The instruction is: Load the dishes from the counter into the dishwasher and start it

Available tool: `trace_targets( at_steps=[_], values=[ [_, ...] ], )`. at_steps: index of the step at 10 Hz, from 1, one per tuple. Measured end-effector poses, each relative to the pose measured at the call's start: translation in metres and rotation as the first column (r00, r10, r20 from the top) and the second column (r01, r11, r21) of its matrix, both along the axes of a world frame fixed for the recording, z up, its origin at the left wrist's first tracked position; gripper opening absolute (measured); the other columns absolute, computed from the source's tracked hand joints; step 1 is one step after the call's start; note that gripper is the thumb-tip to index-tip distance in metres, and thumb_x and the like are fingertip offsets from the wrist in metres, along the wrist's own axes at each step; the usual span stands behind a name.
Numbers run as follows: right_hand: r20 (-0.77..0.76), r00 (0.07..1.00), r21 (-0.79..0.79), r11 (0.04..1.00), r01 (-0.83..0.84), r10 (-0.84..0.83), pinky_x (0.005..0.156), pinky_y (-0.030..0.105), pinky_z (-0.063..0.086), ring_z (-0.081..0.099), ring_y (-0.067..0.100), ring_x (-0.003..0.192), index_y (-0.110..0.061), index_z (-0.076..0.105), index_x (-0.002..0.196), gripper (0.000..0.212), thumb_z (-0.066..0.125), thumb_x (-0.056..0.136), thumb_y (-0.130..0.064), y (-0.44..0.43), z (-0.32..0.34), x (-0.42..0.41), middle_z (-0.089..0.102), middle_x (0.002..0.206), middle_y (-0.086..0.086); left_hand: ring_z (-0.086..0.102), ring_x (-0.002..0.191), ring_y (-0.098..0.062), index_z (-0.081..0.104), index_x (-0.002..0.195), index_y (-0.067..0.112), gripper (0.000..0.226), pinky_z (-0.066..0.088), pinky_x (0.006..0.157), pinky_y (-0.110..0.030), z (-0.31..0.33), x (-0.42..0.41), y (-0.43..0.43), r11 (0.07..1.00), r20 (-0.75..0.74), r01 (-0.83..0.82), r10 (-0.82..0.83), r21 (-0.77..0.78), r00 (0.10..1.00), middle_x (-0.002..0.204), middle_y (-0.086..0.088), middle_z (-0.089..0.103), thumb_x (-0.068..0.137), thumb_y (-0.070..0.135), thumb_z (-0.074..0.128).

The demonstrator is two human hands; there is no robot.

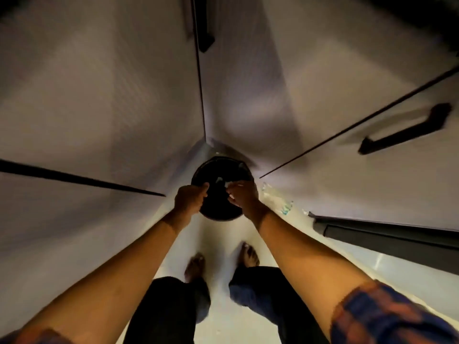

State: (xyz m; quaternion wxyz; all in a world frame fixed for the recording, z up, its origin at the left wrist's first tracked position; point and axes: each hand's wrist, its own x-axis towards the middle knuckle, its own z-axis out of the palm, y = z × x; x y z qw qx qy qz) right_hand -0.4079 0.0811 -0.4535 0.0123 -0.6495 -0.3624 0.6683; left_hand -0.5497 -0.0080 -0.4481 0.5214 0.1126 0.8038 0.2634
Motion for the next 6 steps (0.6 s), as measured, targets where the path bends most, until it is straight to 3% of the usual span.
trace_targets(
  at_steps=[1, 2, 3, 4, 5, 6],
  values=[
    [0.142, 0.980, 0.138, 0.978, -0.158, 0.139, 0.089, 0.041, 0.058, 0.069, 0.024, 0.092, -0.022, 0.075, 0.095, 0.017, 0.072, 0.080, -0.030, 0.012, -0.081, -0.007, 0.073, 0.089, -0.001, 0.053, 0.054, -0.017, 0.058, 0.061, 0.016, 0.051, 0.041, 0.061, -0.028, -0.054, -0.004, 0.020, 0.997, -0.063, 0.070, -0.068, 0.029, 0.996, 0.058, -0.003, 0.058, 0.099, 0.048, 0.052],
    [0.220, 0.919, 0.228, 0.899, -0.374, 0.327, 0.091, 0.037, 0.052, 0.067, 0.021, 0.099, -0.026, 0.075, 0.108, 0.040, 0.063, 0.082, -0.054, 0.014, -0.117, -0.011, 0.075, 0.101, -0.005, 0.061, 0.076, -0.014, 0.068, 0.079, 0.025, 0.034, 0.047, 0.075, -0.030, -0.084, 0.003, 0.030, 0.988, -0.012, 0.062, -0.061, 0.145, 0.998, 0.083, 0.002, 0.067, 0.097, 0.050, 0.055],
    [0.217, 0.930, 0.262, 0.900, -0.348, 0.296, 0.087, 0.031, 0.046, 0.063, 0.022, 0.104, -0.026, 0.074, 0.115, 0.032, 0.060, 0.092, -0.044, 0.013, -0.113, -0.011, 0.073, 0.112, 0.000, 0.058, 0.083, -0.008, 0.070, 0.098, 0.009, 0.041, 0.045, 0.083, -0.031, -0.096, 0.006, 0.038, 0.970, -0.032, 0.074, -0.068, 0.230, 0.997, 0.092, 0.001, 0.066, 0.099, 0.048, 0.054],
    [0.215, 0.956, 0.300, 0.918, -0.259, 0.199, 0.090, 0.035, 0.049, 0.063, 0.028, 0.107, -0.022, 0.075, 0.108, 0.024, 0.056, 0.094, -0.029, 0.019, -0.114, -0.004, 0.071, 0.114, 0.006, 0.061, 0.093, -0.017, 0.068, 0.104, 0.007, 0.052, 0.043, 0.075, -0.024, -0.098, 0.006, 0.045, 0.968, -0.071, 0.116, -0.102, 0.223, 0.992, 0.101, -0.005, 0.067, 0.096, 0.056, 0.053],
    [0.208, 0.966, 0.316, 0.924, -0.216, 0.155, 0.096, 0.043, 0.052, 0.063, 0.033, 0.106, -0.026, 0.074, 0.102, 0.023, 0.054, 0.092, -0.025, 0.020, -0.103, 0.007, 0.071, 0.115, 0.006, 0.054, 0.077, -0.006, 0.065, 0.094, 0.008, 0.051, 0.034, 0.064, -0.020, -0.093, 0.009, 0.042, 0.962, -0.193, 0.203, -0.167, 0.182, 0.967, 0.087, 0.002, 0.061, 0.097, 0.056, 0.050],
    [0.140, 0.972, 0.319, 0.921, -0.225, 0.189, 0.099, 0.051, 0.053, 0.065, 0.038, 0.108, -0.045, 0.074, 0.078, 0.025, 0.053, 0.077, -0.031, 0.023, -0.109, 0.016, 0.072, 0.112, 0.002, 0.056, 0.087, -0.011, 0.067, 0.098, 0.013, 0.043, 0.038, 0.073, -0.024, -0.086, 0.008, 0.039, 0.960, -0.252, 0.219, -0.171, 0.176, 0.952, 0.095, 0.004, 0.063, 0.097, 0.053, 0.053]
  ],
)
